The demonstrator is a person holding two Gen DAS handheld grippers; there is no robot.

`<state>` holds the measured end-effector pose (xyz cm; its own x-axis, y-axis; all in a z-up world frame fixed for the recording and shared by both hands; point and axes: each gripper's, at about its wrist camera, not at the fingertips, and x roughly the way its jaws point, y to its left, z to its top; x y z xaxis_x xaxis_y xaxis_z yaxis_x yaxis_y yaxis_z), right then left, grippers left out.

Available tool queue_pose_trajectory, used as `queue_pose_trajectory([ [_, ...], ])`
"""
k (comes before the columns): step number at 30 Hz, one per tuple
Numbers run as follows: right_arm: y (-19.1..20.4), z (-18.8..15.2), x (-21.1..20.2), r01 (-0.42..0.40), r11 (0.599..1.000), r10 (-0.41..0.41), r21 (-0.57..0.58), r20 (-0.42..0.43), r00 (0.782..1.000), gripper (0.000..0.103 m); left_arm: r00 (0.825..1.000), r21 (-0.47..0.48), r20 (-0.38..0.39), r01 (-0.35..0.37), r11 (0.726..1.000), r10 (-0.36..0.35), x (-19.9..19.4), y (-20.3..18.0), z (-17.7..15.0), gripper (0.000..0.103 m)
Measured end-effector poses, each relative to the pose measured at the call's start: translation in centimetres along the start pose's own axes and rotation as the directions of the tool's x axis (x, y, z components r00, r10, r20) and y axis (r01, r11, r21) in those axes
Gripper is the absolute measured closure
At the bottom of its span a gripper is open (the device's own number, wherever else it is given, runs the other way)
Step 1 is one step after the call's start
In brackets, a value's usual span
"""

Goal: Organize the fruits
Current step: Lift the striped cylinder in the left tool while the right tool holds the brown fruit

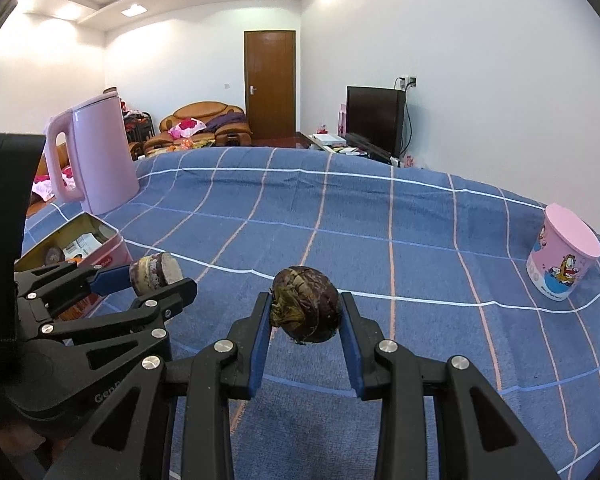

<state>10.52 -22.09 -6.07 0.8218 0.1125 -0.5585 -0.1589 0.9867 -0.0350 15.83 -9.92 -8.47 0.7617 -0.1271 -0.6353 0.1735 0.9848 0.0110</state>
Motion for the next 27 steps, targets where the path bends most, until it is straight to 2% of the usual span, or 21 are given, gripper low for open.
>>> queue_pose_trajectory([
  [27,0.1,-0.2,-1.7,0.011,1.000,-0.011,-0.007,0.100,0.995,0.068,0.994,0.016,0.104,-0.044,0.999,0.042,-2.0,-0.3,-0.4,0.058],
])
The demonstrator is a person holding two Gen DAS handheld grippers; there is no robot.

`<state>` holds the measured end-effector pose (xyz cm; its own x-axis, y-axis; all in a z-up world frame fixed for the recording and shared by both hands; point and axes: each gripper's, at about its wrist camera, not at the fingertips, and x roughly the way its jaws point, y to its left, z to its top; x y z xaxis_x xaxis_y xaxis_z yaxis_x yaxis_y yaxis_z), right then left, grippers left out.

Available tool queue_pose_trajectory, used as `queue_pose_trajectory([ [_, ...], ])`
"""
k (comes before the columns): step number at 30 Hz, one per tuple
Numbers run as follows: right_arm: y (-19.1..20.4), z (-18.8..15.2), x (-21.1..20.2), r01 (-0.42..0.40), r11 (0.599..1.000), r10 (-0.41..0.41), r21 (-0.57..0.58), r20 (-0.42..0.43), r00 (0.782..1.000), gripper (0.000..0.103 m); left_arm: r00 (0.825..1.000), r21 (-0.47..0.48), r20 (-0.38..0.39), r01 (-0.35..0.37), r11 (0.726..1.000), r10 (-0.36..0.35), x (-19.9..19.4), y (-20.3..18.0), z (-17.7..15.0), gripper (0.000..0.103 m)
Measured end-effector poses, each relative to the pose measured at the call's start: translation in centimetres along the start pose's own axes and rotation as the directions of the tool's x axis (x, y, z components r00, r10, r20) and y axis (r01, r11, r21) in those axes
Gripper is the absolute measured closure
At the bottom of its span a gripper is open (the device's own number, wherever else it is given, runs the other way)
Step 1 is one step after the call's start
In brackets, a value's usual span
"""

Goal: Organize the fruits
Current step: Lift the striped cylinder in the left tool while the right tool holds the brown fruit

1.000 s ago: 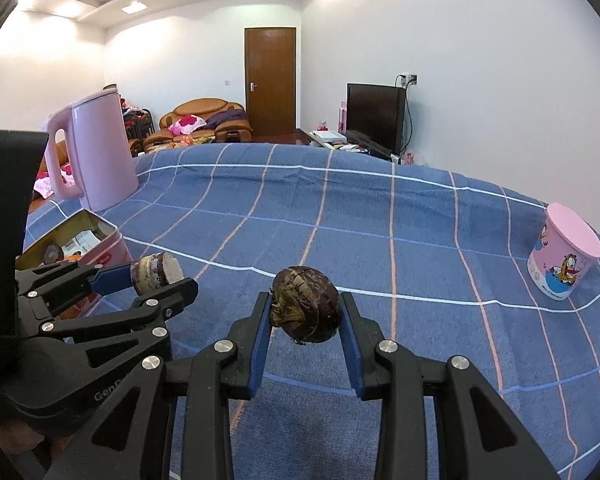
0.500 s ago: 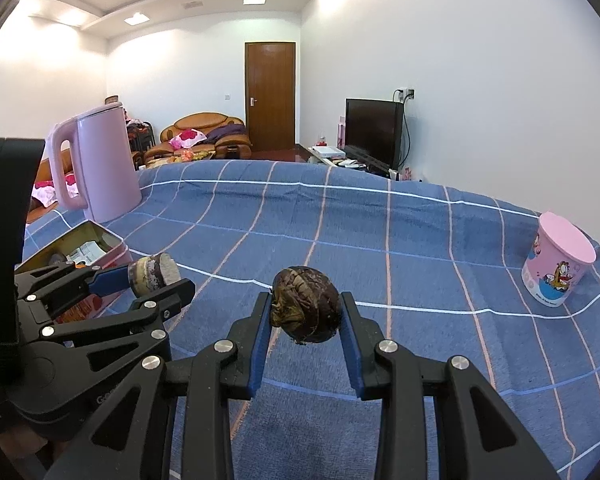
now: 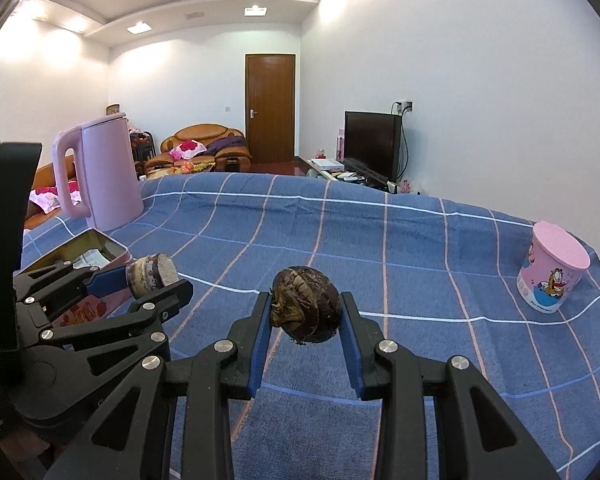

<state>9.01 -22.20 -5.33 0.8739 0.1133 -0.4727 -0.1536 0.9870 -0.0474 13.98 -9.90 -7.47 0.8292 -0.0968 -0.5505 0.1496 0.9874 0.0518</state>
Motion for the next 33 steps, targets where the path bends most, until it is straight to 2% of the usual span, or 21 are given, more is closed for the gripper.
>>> queue_pose_trajectory([
  [33,0.3,-0.3,-2.0,0.009,1.000,-0.008,-0.009,0.104,0.994,0.068,0.994,-0.008,0.104,-0.040,0.999,0.041,-2.1,0.0,-0.3,0.058],
])
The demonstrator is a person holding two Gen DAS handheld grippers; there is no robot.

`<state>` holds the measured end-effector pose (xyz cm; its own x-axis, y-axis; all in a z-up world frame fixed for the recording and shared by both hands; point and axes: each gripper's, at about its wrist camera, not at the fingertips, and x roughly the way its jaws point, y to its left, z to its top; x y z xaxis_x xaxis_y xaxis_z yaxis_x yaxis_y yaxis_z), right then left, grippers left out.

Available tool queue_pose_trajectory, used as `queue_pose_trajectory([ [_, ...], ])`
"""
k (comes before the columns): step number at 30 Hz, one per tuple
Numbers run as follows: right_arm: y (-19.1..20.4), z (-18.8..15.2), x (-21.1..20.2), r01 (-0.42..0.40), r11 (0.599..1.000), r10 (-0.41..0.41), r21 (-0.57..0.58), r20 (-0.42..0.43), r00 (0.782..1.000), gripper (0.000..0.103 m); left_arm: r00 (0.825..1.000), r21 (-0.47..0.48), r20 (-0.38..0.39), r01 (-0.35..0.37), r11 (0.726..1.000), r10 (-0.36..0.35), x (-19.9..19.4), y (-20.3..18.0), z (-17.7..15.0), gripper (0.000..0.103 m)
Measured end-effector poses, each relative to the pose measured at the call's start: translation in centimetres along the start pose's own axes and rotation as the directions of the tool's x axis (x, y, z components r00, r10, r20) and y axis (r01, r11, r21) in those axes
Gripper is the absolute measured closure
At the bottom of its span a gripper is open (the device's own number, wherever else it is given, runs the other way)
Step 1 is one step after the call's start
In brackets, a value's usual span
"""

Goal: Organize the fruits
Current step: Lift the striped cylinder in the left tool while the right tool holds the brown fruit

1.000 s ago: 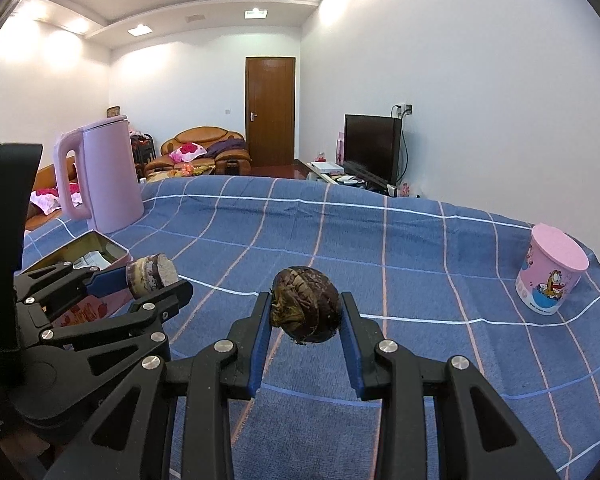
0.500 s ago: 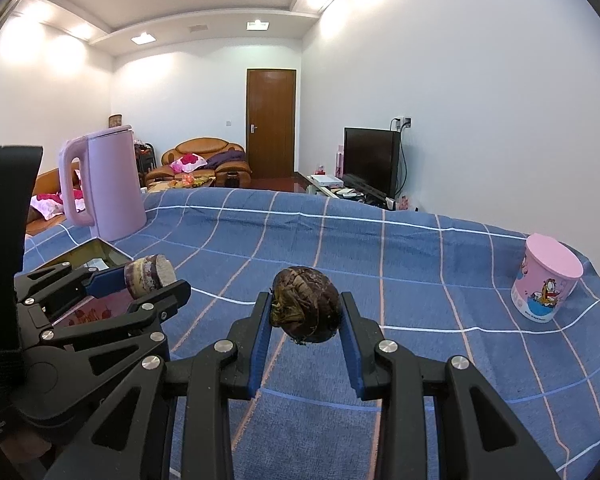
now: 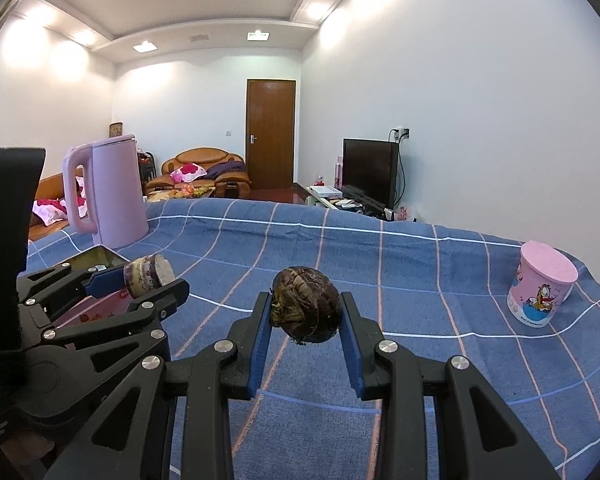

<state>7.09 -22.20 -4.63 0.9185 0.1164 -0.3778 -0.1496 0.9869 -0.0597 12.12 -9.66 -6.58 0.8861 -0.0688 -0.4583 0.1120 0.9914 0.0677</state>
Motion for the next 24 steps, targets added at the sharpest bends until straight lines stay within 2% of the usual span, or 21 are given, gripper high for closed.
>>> queue_pose_trajectory([
  [24,0.2,-0.3,-2.1,0.010,1.000,-0.011,0.010,0.083,0.996,0.068,0.995,-0.013,0.086,-0.053,0.999,0.054,-2.2,0.5,-0.5,0.058],
])
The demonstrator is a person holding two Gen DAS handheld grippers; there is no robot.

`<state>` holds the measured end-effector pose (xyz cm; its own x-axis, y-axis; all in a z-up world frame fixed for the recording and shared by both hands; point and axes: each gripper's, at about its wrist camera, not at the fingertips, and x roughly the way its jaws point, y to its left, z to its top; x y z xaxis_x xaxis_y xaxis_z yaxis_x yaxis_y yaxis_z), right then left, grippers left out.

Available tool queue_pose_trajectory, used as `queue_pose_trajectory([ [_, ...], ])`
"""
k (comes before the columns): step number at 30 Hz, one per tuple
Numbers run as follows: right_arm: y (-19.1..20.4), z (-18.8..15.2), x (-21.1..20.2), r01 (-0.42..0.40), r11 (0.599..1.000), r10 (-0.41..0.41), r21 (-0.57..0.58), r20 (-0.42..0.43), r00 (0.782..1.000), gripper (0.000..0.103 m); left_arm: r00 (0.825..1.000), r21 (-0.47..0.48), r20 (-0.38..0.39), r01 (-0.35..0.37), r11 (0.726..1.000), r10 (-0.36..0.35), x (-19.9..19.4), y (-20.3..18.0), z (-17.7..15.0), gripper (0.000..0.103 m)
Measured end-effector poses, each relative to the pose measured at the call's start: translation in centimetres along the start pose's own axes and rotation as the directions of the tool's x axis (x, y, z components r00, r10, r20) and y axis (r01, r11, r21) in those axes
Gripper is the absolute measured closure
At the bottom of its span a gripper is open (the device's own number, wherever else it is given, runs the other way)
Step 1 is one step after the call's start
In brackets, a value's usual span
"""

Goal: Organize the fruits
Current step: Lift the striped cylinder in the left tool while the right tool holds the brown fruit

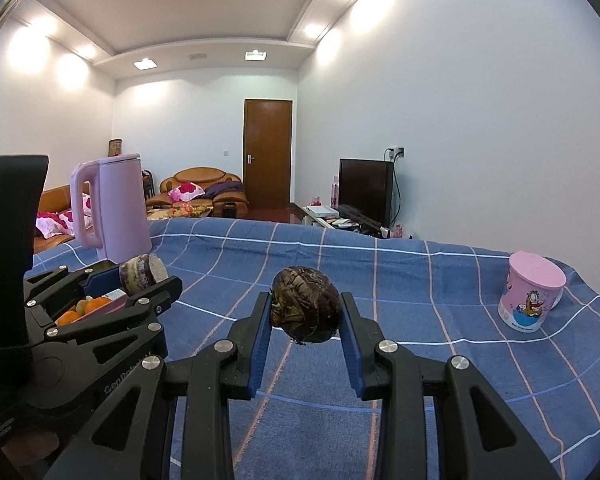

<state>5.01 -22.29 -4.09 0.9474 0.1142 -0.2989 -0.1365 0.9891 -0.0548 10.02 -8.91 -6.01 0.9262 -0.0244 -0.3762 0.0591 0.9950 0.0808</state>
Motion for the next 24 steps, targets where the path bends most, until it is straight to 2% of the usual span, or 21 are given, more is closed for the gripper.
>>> queue_pose_trajectory([
  [12,0.6,-0.1,-0.4,-0.010,1.000,0.010,0.003,-0.011,1.000,0.068,0.999,-0.024,-0.038,-0.003,1.000,0.002,-0.7,1.7,-0.7,0.058],
  [24,3.8,1.4,-0.3,-0.093,0.996,0.092,-0.009,-0.024,0.995,0.068,0.998,-0.042,-0.060,-0.009,0.999,0.007,-2.0,4.8,-0.8,0.058],
])
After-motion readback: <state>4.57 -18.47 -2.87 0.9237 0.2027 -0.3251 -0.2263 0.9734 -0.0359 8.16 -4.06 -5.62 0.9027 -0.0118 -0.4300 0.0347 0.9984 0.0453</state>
